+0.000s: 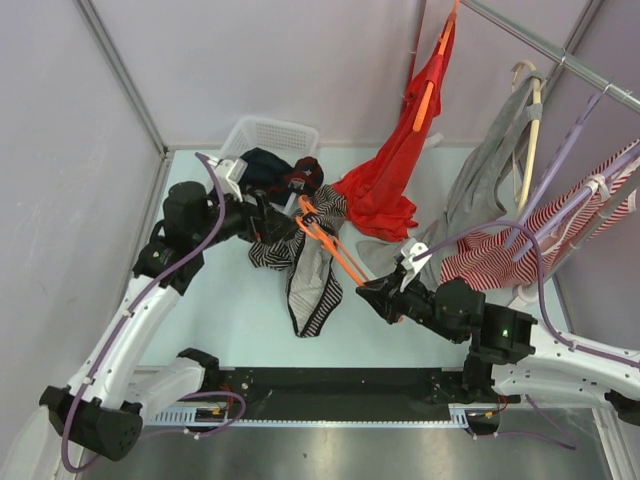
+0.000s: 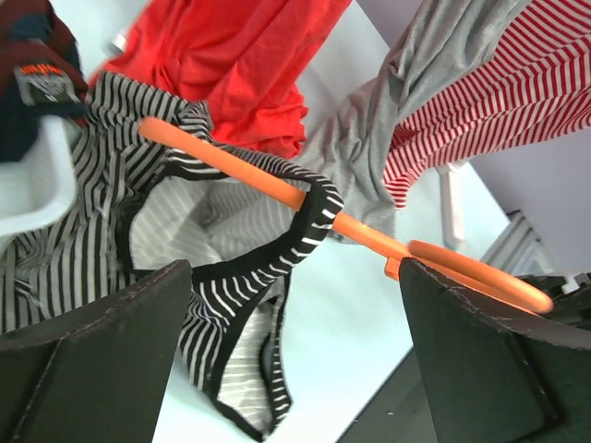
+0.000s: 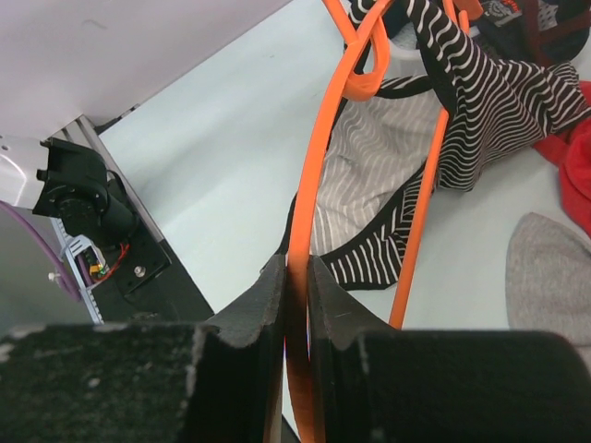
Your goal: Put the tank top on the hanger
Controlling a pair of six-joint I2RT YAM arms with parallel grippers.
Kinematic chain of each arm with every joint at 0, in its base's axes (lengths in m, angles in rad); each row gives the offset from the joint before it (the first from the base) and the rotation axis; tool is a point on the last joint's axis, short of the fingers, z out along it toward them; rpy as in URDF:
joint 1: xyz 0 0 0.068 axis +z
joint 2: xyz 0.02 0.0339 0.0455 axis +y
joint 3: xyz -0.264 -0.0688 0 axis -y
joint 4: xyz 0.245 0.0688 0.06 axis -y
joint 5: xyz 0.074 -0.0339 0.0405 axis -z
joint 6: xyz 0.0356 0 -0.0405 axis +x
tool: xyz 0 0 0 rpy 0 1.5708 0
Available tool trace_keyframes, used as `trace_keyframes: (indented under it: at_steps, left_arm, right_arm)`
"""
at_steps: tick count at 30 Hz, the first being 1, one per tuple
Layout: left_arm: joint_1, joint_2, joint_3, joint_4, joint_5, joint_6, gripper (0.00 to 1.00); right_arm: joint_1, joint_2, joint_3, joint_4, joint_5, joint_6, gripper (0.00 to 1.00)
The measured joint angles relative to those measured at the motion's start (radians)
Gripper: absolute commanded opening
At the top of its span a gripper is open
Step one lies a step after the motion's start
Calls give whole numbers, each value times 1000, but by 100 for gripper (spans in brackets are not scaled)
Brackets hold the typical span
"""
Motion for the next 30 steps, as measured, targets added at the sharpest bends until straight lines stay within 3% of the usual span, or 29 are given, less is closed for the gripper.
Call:
trace_keyframes:
  at_steps: [12,18,23,30]
  left_arm:
    - [5,-214,-65,-24,-131,130,99]
    - [6,-304,-175,-17,-122,208,98]
    - [6,-387,-233,3,-26,284,99]
    - [6,-403,-238,37,115,374,99]
  right_arm:
    - [-94,1,-6,8,-122,47,0]
    - [-286,1,-6,8,-352,119,0]
    - [-465,8,-11,47,-600,192,0]
    - [-552,28,-14,113,-849,270,0]
